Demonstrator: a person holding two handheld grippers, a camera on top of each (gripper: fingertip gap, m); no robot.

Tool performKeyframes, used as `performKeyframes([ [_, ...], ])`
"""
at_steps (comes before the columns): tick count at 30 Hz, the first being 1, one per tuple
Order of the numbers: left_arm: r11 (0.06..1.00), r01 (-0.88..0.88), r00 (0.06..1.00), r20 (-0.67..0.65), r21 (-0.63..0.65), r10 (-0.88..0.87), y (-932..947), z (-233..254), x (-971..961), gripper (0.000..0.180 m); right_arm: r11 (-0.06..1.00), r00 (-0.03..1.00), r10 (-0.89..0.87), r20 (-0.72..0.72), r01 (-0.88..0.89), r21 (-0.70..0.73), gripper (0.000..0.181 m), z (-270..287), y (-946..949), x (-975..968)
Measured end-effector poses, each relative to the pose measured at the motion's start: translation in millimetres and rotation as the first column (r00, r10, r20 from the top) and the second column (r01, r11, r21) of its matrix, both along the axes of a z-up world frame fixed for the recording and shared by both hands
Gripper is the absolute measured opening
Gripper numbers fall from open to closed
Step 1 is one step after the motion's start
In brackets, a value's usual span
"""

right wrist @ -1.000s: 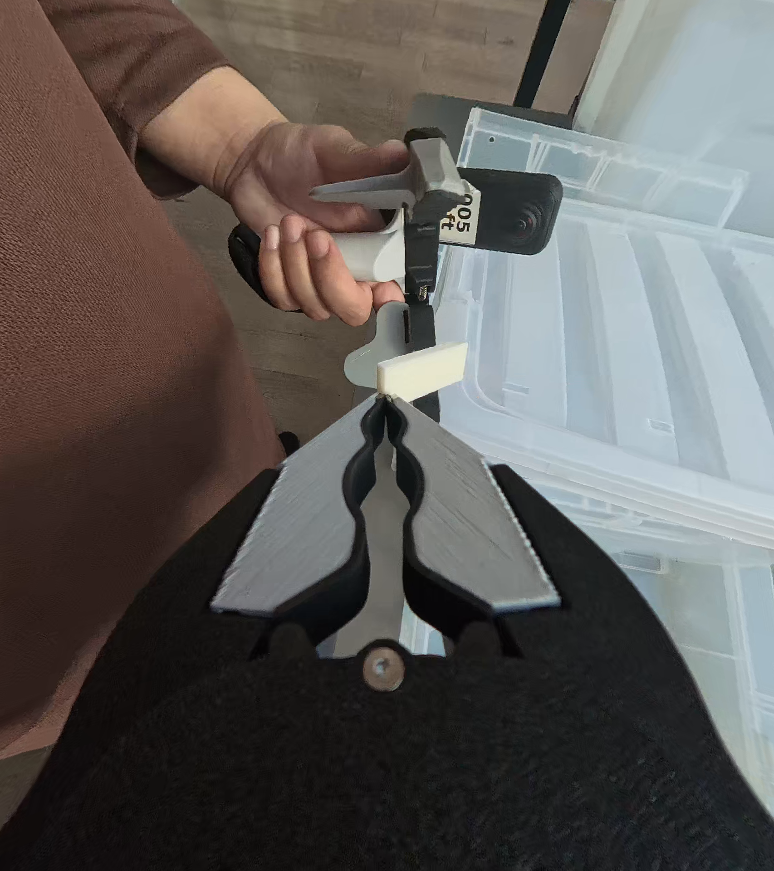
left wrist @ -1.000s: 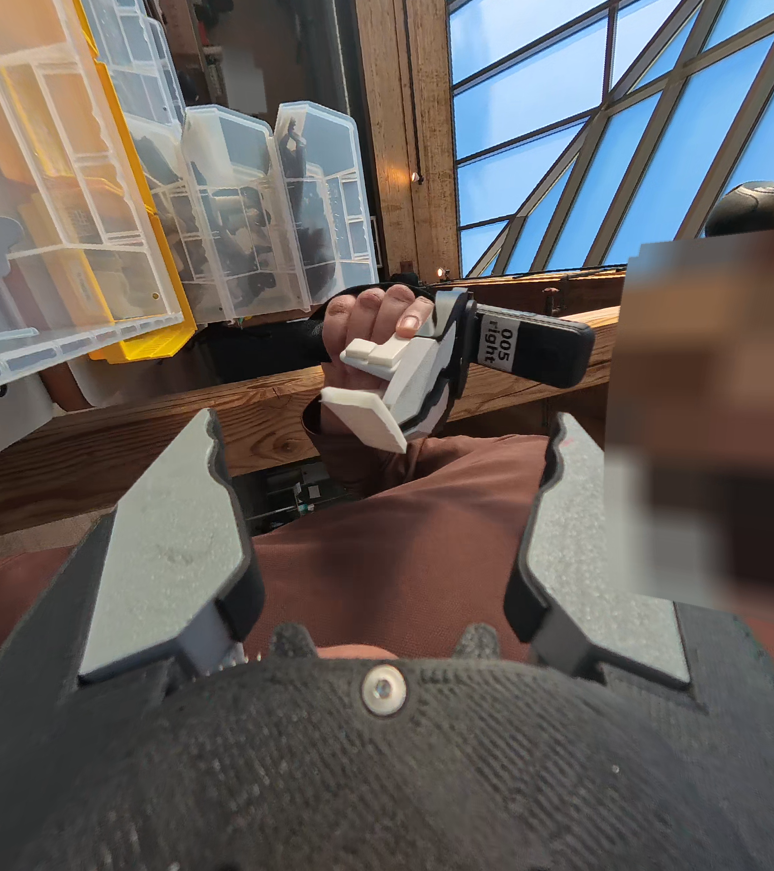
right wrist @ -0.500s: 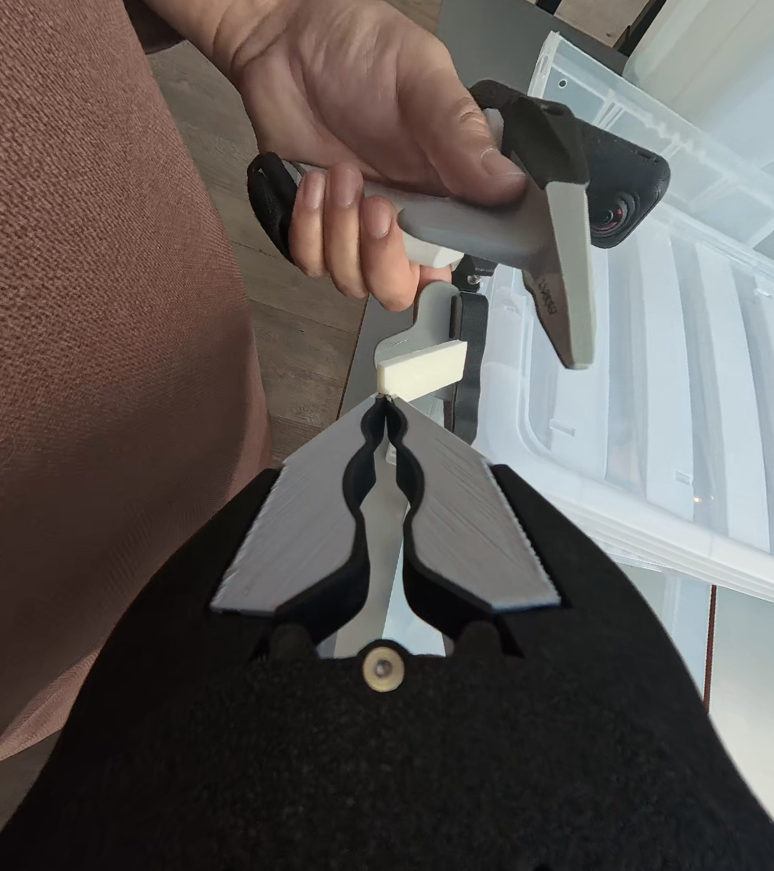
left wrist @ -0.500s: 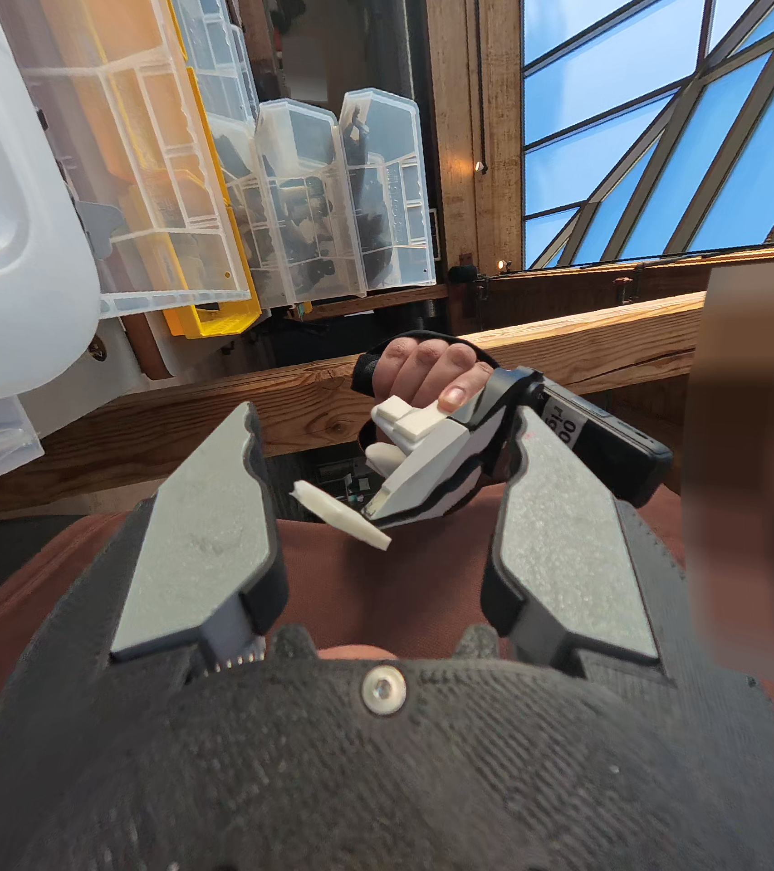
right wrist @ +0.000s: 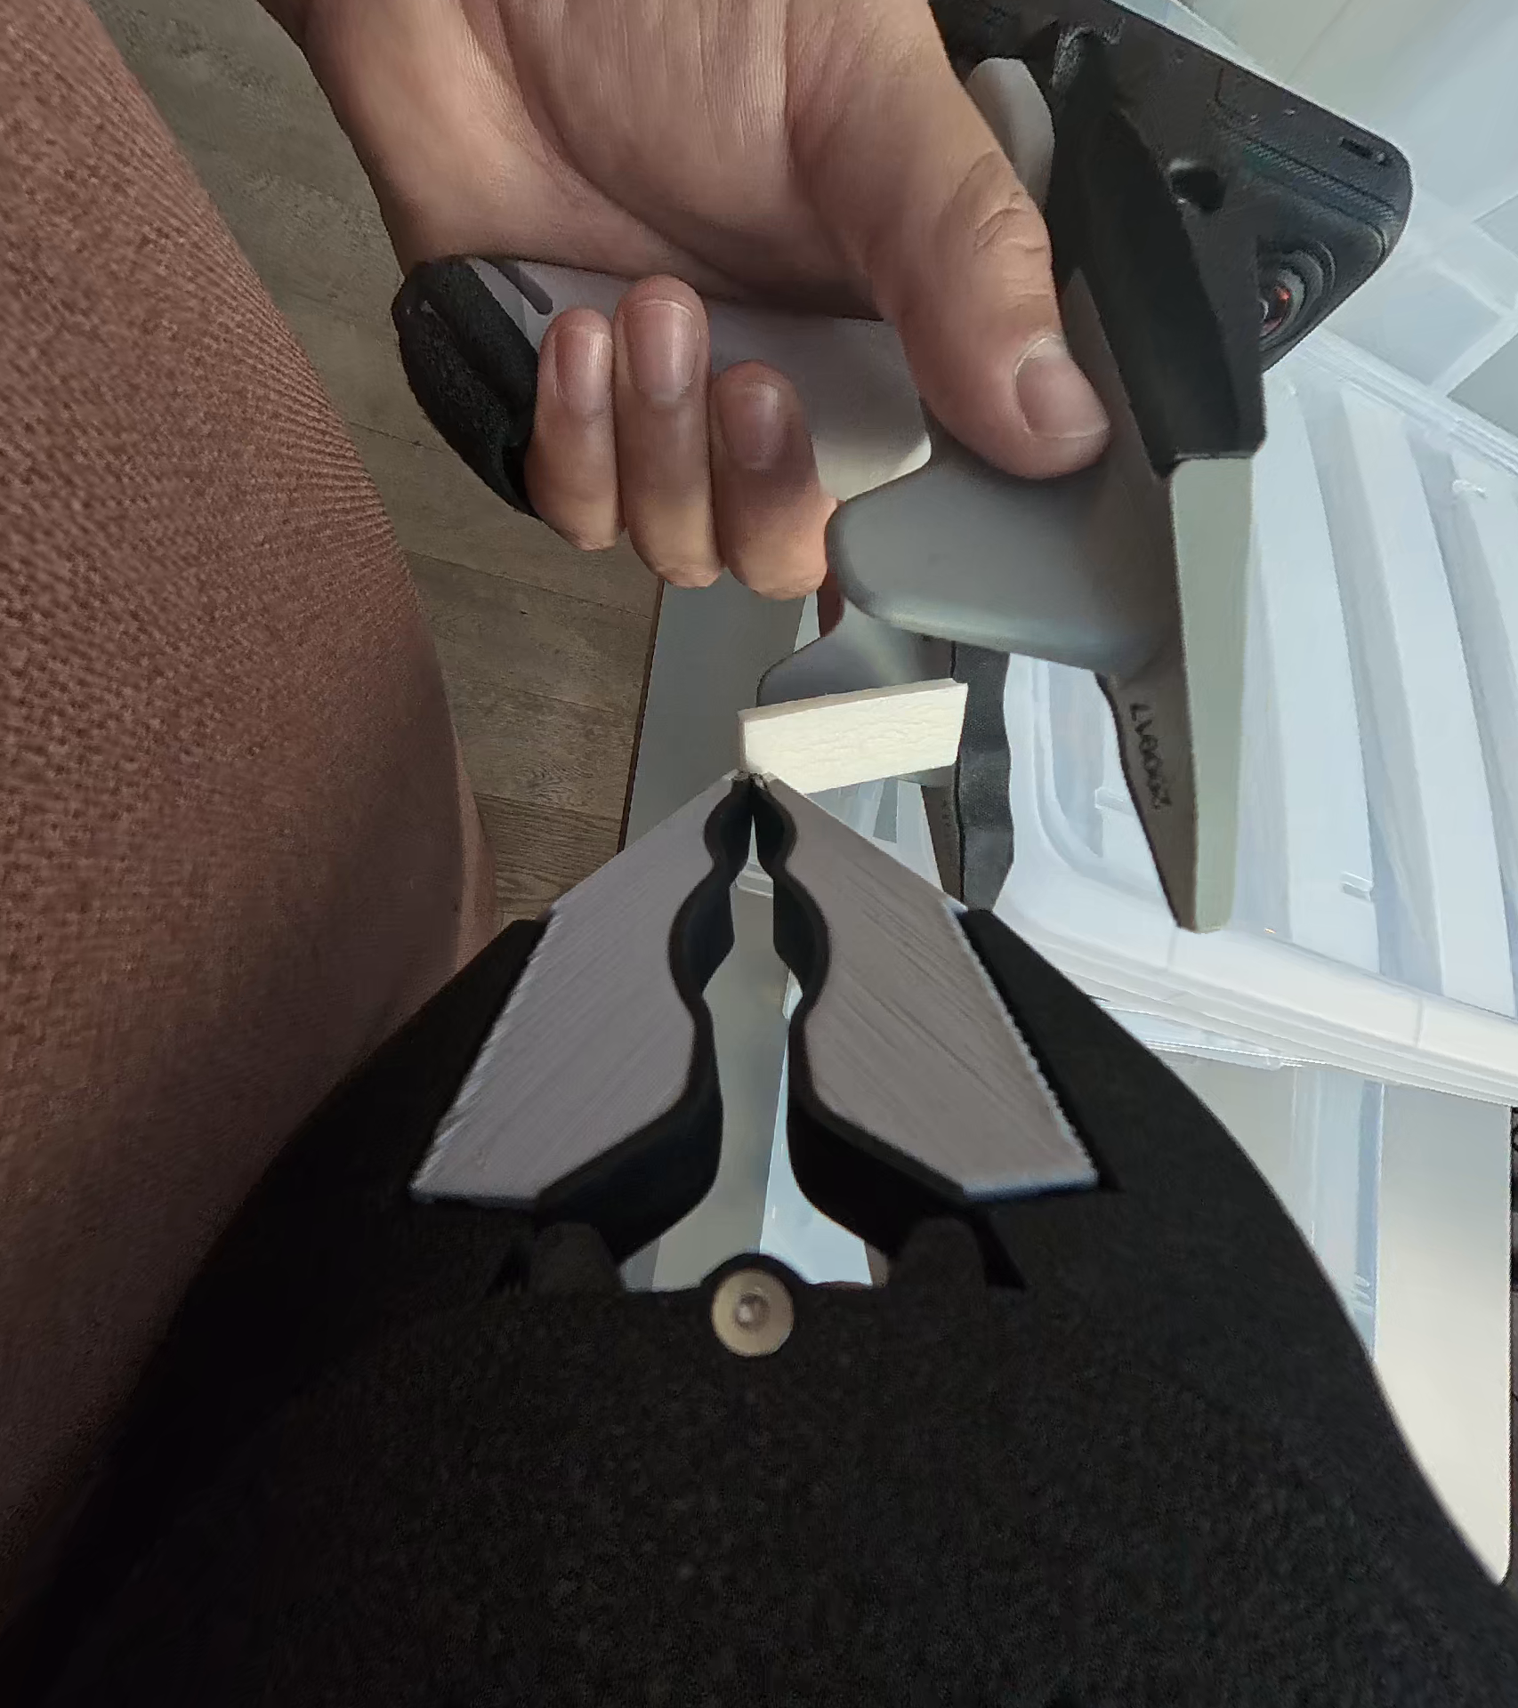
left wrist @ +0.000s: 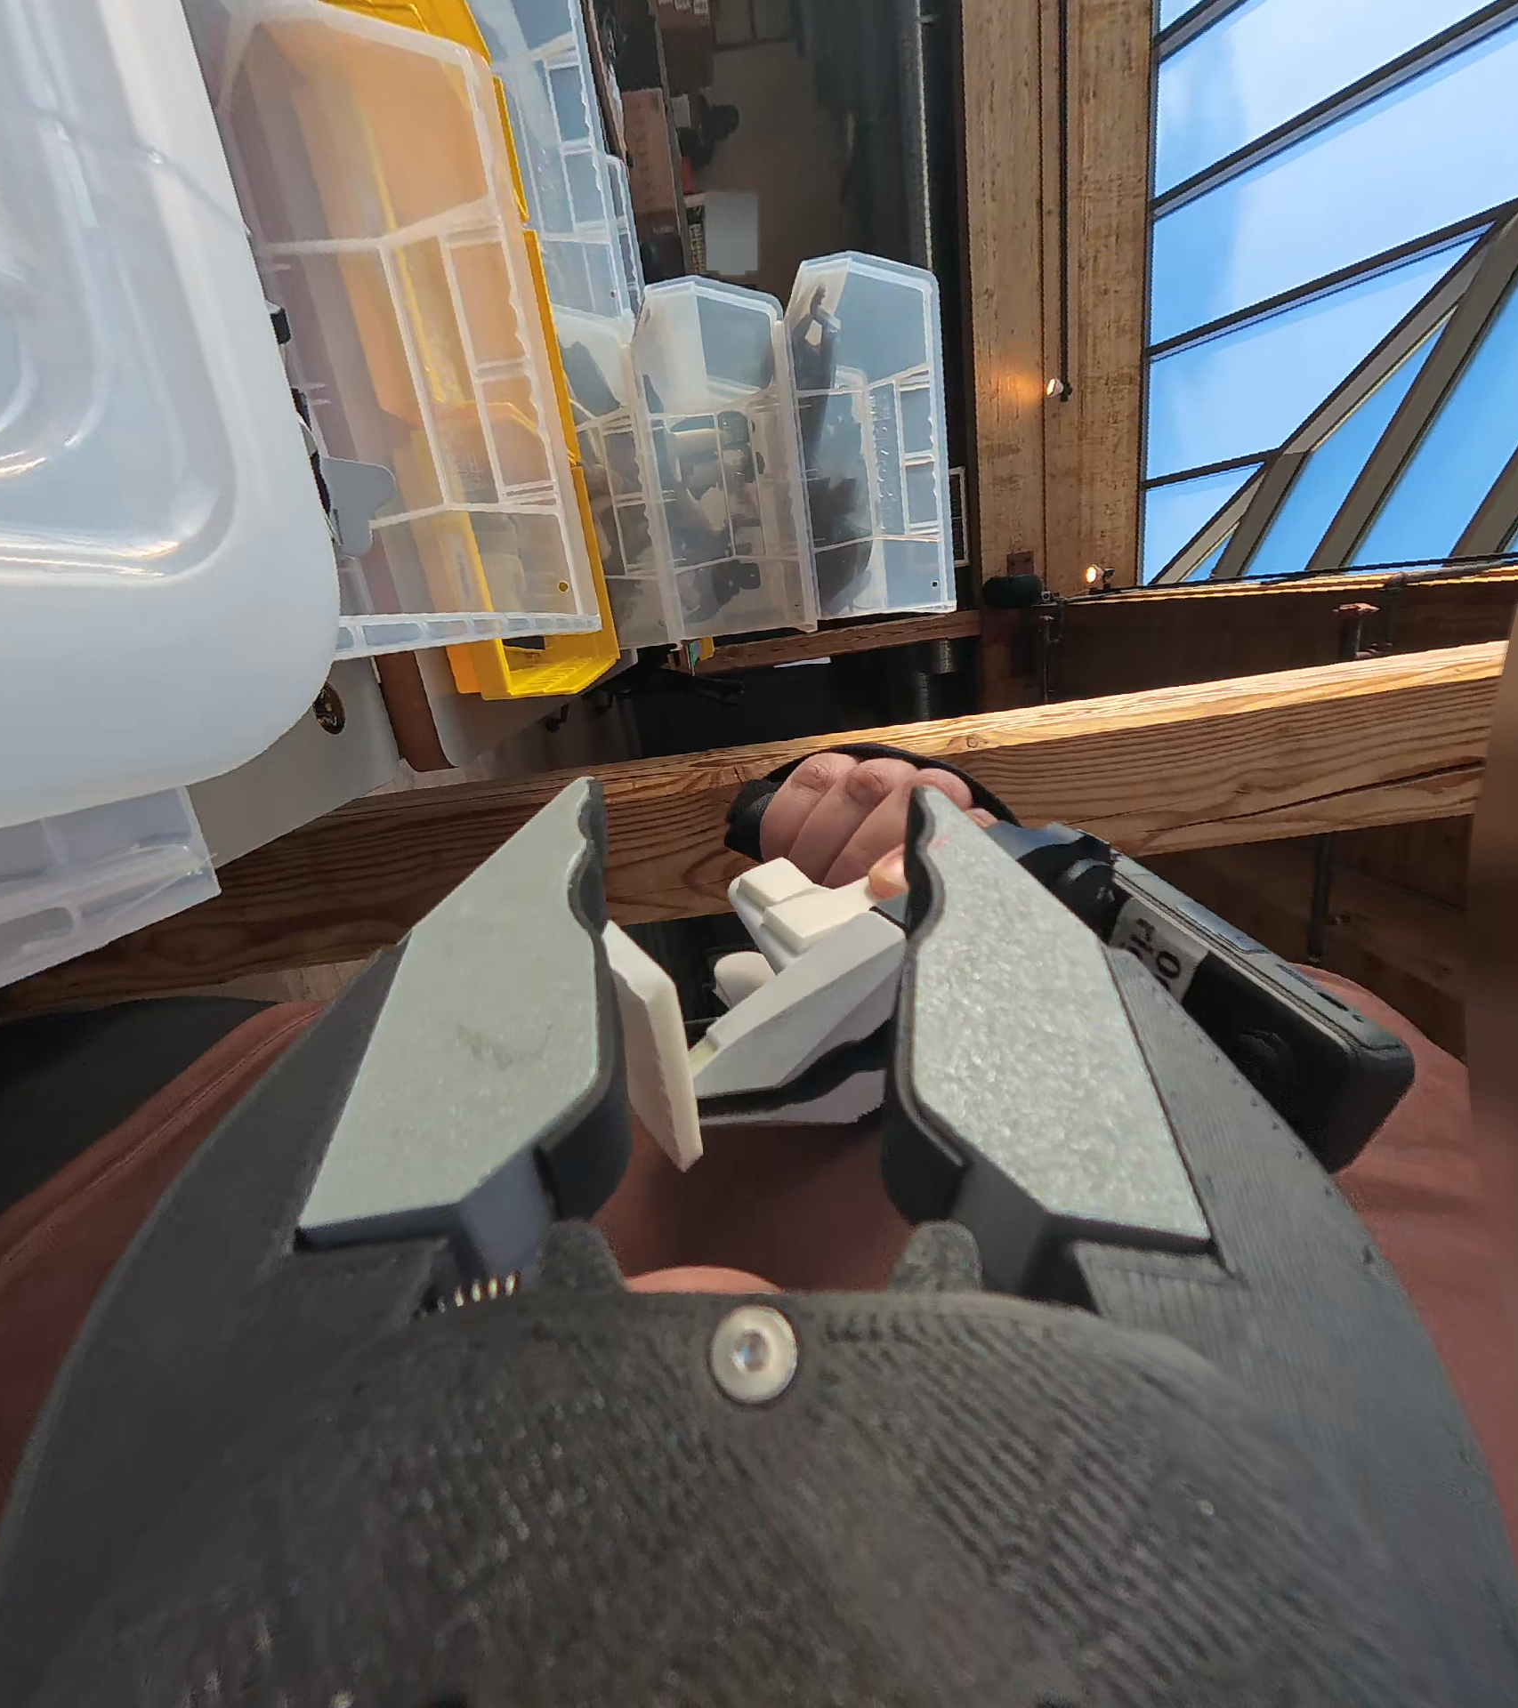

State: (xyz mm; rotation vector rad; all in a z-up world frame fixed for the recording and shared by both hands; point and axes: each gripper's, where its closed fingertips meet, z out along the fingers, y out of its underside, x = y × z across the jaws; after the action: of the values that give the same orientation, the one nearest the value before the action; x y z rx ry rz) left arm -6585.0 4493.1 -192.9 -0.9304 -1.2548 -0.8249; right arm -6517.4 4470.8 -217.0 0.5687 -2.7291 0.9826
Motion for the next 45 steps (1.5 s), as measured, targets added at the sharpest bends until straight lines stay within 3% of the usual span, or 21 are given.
performKeyframes([
  [10,0.994,-0.006,0.999,0.035,-0.112,0.01,-2,-19,3,0.053,0.999,1.0,-0.029,0.004,0.029,-0.013,0.0,5,8,-9],
  [19,0.992,0.001,0.998,0.059,-0.123,0.006,-3,-21,3,0.047,0.996,0.995,-0.084,-0.06,0.082,-0.033,0.0,12,13,-23],
  [24,0.982,0.046,0.998,-0.03,-0.183,-0.053,-3,-15,7,0.06,0.993,0.989,-0.12,-0.092,0.118,-0.03,0.0,9,18,-33],
  [29,0.893,0.076,0.95,-0.24,-0.444,-0.2,-12,-12,15,0.07,0.971,0.975,-0.215,0.061,0.22,-0.088,0.0,16,29,-48],
  [32,0.791,0.036,0.898,-0.328,-0.611,-0.293,-25,-19,17,0.077,0.948,0.936,-0.224,0.272,0.274,-0.161,0.0,29,24,-52],
  [35,0.668,-0.06,0.85,-0.389,-0.742,-0.355,-31,-25,14,0.084,0.908,0.804,-0.151,0.575,0.343,-0.242,0.0,50,18,-55],
  [38,0.541,-0.192,0.829,-0.43,-0.819,-0.356,-31,-33,4,0.101,0.868,0.597,0.053,0.801,0.37,-0.333,0.0,79,16,-53],
  [41,0.381,-0.3,0.845,-0.429,-0.874,-0.319,-37,-44,-8,0.101,0.817,0.448,0.18,0.875,0.427,-0.387,0.0,95,17,-62],
  [45,0.314,-0.35,0.84,-0.444,-0.883,-0.311,-34,-44,-12,0.101,0.804,0.379,0.251,0.891,0.431,-0.41,0.0,99,18,-65],
])
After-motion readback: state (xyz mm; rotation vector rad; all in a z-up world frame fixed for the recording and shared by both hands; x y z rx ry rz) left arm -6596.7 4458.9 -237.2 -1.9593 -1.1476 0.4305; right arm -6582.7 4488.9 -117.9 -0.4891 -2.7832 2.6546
